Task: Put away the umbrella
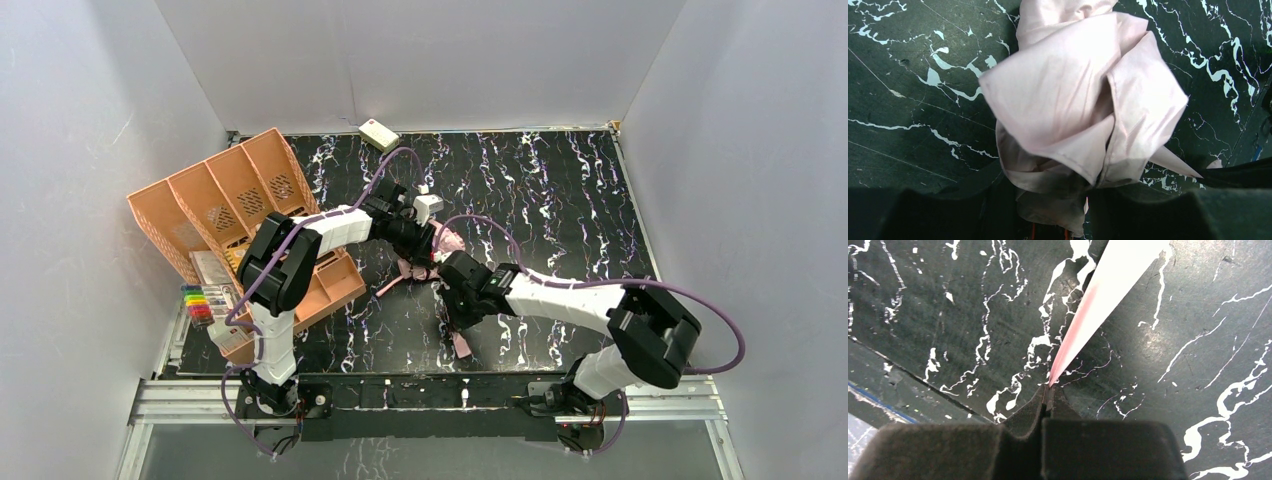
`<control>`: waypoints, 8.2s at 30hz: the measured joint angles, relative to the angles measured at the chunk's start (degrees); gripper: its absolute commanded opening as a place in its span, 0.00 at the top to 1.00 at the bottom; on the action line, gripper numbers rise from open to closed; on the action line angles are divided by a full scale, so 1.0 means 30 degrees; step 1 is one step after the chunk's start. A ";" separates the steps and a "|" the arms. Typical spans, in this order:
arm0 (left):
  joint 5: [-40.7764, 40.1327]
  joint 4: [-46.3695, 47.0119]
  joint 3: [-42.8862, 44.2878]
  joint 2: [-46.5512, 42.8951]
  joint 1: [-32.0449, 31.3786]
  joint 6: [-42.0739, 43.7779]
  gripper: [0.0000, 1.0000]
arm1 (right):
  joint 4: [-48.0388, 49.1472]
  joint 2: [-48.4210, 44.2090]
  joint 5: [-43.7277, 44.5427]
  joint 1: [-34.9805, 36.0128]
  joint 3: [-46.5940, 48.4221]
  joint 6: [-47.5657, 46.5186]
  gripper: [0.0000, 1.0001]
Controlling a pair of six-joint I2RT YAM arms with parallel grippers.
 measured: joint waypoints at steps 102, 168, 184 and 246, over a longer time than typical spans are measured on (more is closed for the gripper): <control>-2.3387 2.2097 -1.1198 -0.0393 -1.1460 1.5169 1.00 | -0.5952 1.0652 -1.4090 -1.0302 1.1766 -2.7678 0.46; 0.0554 0.6987 -0.4481 -0.3789 -0.0022 0.2310 0.02 | 1.8935 0.2127 0.0940 -0.3672 -0.5814 -2.5791 0.80; 0.3599 0.3577 -0.2025 -0.0532 -0.0022 0.4473 0.31 | 1.8921 0.2127 0.1180 -0.3555 -0.5807 -2.5726 0.79; -1.8557 1.6422 -0.9311 -0.2288 -1.0040 1.2218 1.00 | -0.0109 0.6652 -1.3566 -1.3843 0.9100 -1.7019 0.15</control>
